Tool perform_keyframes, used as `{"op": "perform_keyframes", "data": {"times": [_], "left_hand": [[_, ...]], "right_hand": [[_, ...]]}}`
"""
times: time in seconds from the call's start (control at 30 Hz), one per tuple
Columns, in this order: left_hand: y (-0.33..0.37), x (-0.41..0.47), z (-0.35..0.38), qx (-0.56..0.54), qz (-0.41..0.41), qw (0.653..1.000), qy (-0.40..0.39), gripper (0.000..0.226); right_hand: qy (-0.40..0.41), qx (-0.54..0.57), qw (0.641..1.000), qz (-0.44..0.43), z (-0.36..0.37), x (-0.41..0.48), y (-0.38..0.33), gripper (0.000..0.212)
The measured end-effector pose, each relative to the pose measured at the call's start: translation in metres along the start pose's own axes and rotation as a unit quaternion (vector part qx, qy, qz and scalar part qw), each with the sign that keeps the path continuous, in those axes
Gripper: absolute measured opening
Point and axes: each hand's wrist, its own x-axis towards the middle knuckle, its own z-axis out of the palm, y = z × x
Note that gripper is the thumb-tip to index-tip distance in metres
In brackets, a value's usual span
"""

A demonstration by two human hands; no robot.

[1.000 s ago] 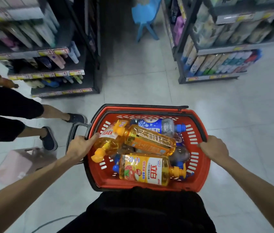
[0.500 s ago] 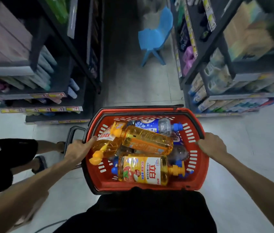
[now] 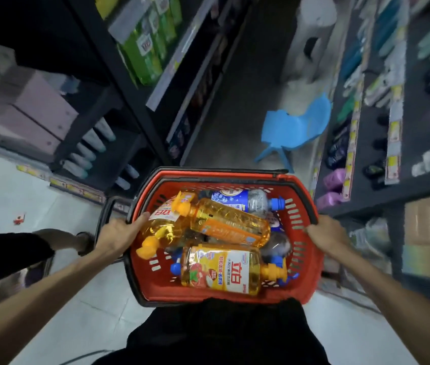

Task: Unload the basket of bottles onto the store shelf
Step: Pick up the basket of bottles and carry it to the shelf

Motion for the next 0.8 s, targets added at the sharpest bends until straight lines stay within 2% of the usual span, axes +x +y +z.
{"op": "perform_keyframes", "data": {"times": [0.23, 0.5, 0.57, 0.8], "left_hand": [[0.106, 0.077, 0.011, -0.058, -0.029, 0.998, 0.018, 0.066], [0.208, 0.123, 0.027, -0.072, -0.102, 0.991, 0.04, 0.073], [0.227, 0.123, 0.038, -0.08, -0.135, 0.986, 0.059, 0.071], [0.258, 0.096, 0.08, -0.185, -0.268, 0.941, 0.096, 0.073]], "right_hand": [[-0.016, -0.067, 0.997, -0.044, -0.1, 0.134, -0.091, 0.017], [-0.058, -0.098, 0.989, -0.09, -0.17, 0.285, -0.139, 0.021], [-0.059, -0.121, 0.985, -0.105, -0.184, 0.326, -0.161, 0.028], [-0.059, -0.227, 0.95, -0.204, -0.228, 0.404, -0.265, 0.04]]}}
